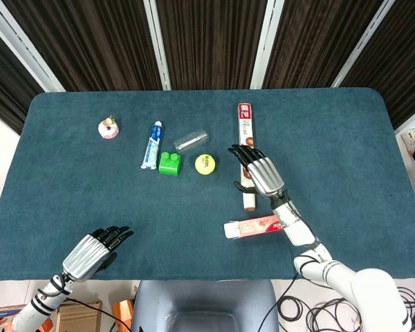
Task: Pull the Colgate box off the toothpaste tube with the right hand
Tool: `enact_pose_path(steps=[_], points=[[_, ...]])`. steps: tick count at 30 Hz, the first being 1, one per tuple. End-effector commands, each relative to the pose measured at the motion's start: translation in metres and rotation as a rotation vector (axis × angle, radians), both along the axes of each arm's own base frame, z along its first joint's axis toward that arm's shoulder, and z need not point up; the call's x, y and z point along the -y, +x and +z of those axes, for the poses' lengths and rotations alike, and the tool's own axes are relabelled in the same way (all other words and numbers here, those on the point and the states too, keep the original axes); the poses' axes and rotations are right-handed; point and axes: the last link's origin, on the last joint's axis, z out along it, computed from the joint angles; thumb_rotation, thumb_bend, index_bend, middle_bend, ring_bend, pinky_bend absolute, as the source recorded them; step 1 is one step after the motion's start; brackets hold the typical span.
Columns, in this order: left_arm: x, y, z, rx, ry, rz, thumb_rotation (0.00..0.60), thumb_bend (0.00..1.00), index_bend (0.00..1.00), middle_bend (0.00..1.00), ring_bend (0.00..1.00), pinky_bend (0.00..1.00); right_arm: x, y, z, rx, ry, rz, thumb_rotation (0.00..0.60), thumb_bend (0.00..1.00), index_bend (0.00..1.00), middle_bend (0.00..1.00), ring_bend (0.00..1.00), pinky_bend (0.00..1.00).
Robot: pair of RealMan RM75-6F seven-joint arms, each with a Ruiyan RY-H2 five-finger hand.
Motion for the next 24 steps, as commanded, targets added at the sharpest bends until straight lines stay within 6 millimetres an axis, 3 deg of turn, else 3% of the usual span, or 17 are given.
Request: enact_pose_path(steps=[1, 15, 24], points=[[0.000, 0.000, 0.000, -0.001, 0.000, 0.001, 0.600, 0.46, 0.19, 0.20, 0.24, 0.50, -0.001, 0.000, -0.002, 0.001, 0.001, 0.008, 0.600, 0.19, 0.17, 0.12, 0.11, 0.24], [-0.001, -0.001, 0.002, -0.006, -0.004, 0.011, 0.600, 0.46, 0.20, 0.20, 0.24, 0.50, -0.011, -0.008, 0.001, 0.009, 0.014, 0.027, 0.600, 0.19, 0.17, 0.12, 0.11, 0.23], [-0.010, -0.015, 0.016, -0.034, 0.008, 0.137, 0.600, 0.46, 0.20, 0.20, 0.24, 0.50, -0.051, -0.031, 0.015, 0.056, 0.016, 0.048, 0.600, 0.19, 0.17, 0.12, 0.11, 0.22]])
